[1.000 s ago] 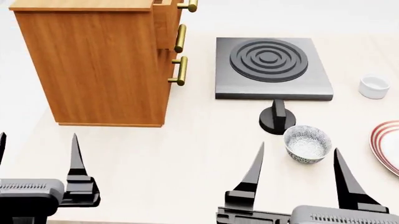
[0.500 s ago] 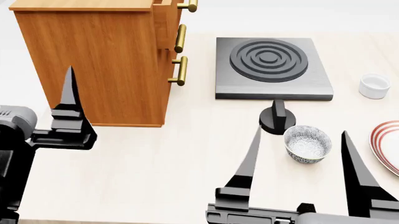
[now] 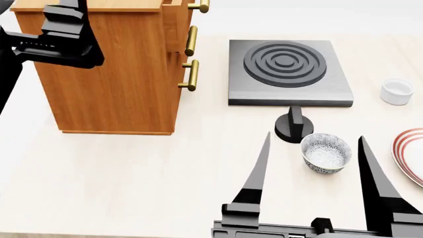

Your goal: Pick the akita bowl on the wooden cabinet and place it on the plate.

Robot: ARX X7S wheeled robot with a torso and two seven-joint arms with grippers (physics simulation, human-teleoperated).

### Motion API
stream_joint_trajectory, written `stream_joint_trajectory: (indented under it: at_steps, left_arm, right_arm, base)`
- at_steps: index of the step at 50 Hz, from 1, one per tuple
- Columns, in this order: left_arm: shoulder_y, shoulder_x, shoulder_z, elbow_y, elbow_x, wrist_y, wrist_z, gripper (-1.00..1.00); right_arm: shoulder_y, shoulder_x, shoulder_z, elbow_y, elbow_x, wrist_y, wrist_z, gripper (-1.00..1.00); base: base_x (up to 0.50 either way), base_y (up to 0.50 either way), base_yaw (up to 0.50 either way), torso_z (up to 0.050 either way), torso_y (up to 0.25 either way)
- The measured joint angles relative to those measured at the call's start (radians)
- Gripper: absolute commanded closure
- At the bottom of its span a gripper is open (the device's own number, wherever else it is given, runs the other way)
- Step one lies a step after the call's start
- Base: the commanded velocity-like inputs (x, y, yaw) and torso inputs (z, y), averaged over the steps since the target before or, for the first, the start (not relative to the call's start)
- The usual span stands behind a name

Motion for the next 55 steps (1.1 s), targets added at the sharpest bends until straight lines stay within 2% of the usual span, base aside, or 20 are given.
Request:
stream_joint_trajectory:
  at_steps: [15,30,55]
  left_arm:
    - [-0.102,0.037,-0.037,-0.006,-0.072,-0.109,-0.009,-1.0]
    - [-0.143,0.064,-0.064,-0.038,-0.103,-0.203,-0.063,-1.0]
    - [-0.193,0.055,-0.09,-0.012,-0.151,-0.179,-0.114,-1.0]
  right_arm:
    - [-0.001,0.013,-0.012,-0.005,0.002,-0.009,0.009,-1.0]
    - [0.0,0.018,-0.01,-0.008,0.011,-0.01,0.027,-1.0]
    - [0.003,0.04,-0.019,-0.018,0.023,-0.017,0.049,-1.0]
  base:
    - [0.0,0.0,0.0,0.048,0.0]
    - [0.04,0.0,0.0,0.001,0.0]
    - [0.45,0.0,0.0,0.0,0.0]
